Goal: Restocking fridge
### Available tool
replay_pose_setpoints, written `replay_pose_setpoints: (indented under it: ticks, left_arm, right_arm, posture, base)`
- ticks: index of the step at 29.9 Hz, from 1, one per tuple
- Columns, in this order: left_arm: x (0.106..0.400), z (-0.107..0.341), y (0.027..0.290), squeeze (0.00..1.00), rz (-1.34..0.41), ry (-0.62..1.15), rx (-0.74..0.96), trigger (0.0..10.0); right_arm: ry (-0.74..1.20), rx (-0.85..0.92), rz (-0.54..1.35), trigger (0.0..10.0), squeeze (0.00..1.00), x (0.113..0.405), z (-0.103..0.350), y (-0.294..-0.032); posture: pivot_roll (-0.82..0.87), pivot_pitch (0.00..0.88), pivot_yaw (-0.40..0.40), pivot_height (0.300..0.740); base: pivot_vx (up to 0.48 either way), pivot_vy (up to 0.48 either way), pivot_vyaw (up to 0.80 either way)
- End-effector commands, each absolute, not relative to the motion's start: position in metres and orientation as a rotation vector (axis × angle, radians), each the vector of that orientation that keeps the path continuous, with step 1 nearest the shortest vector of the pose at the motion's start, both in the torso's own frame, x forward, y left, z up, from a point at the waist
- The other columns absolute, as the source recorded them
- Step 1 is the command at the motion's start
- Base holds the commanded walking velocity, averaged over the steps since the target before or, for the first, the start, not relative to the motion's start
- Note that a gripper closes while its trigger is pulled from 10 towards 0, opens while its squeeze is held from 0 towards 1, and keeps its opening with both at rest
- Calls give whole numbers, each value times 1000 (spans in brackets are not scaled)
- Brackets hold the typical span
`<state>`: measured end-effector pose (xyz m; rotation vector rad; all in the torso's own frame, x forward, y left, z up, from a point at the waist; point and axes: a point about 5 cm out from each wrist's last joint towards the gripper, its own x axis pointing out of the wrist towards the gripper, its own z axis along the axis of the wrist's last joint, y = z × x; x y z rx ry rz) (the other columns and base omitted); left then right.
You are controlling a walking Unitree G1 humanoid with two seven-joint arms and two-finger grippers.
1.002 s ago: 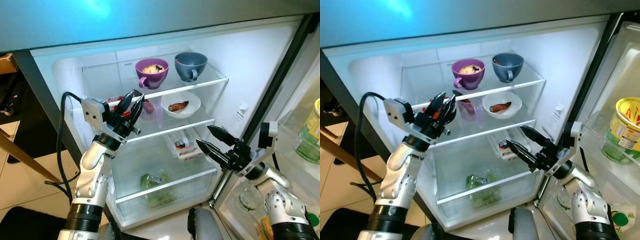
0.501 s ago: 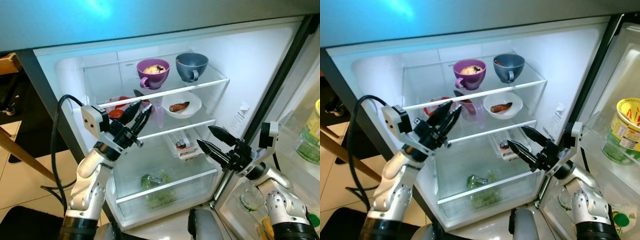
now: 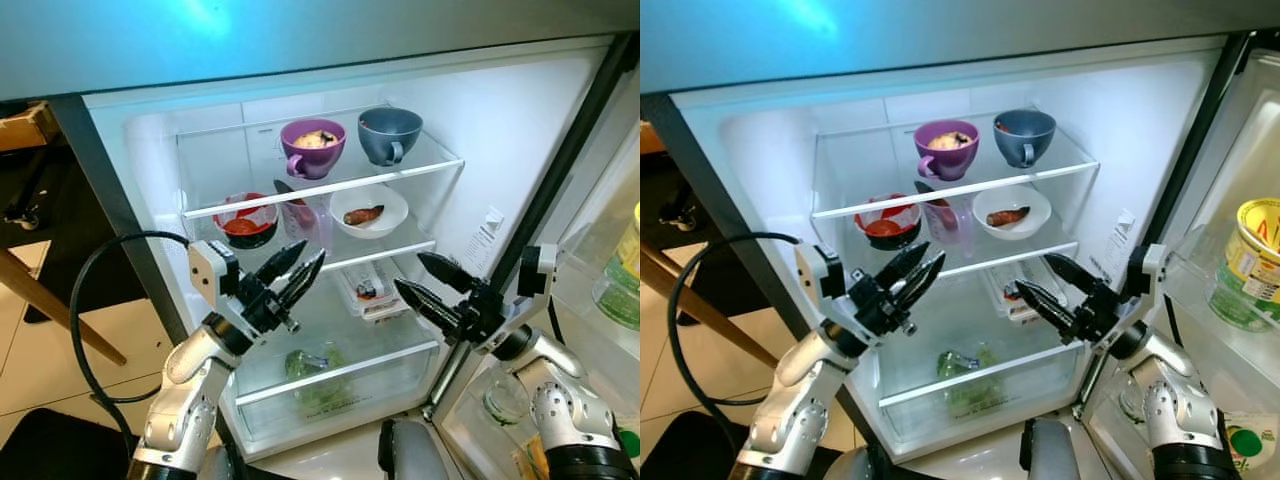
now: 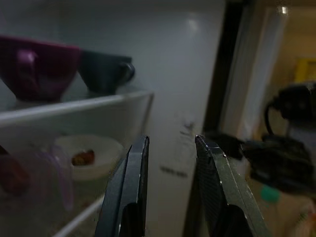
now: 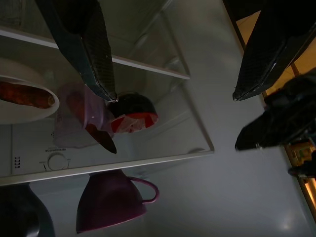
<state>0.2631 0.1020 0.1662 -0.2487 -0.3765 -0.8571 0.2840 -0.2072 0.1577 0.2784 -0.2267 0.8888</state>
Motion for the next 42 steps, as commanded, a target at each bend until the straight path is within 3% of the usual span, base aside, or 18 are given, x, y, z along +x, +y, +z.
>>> replay_pose_setpoints:
  ticks: [1, 11, 21, 31, 42]
  left_arm:
    - [261, 146, 110, 0, -856, -283, -190, 10000]
    - [253, 88, 146, 0, -772, -43, 3, 10000]
    - [243, 60, 161, 0, -707, 61, 3, 10000]
    - [242, 55, 139, 0, -679, 7, -40, 10000]
    - [245, 56, 120, 0, -633, -39, -42, 10000]
  right_arm:
    - [-199, 262, 881, 10000, 0, 285, 153, -207]
    - [-107, 242, 809, 10000, 0, 287, 129, -212]
    - [15, 198, 770, 10000, 0, 284, 101, -212]
    - [277, 110, 698, 10000, 0, 281, 52, -197]
    - [206, 258, 766, 10000, 0, 282, 56, -184]
  posture:
    - [-40, 53, 20, 525]
    - [-38, 52, 19, 525]
    - [-32, 54, 17, 525]
    - [-29, 54, 14, 525]
    - [-26, 53, 11, 544]
  base:
    - [0, 0, 0]
    - [0, 0, 0]
    - [0, 0, 0]
    - [0, 0, 0]
    - [0, 0, 0]
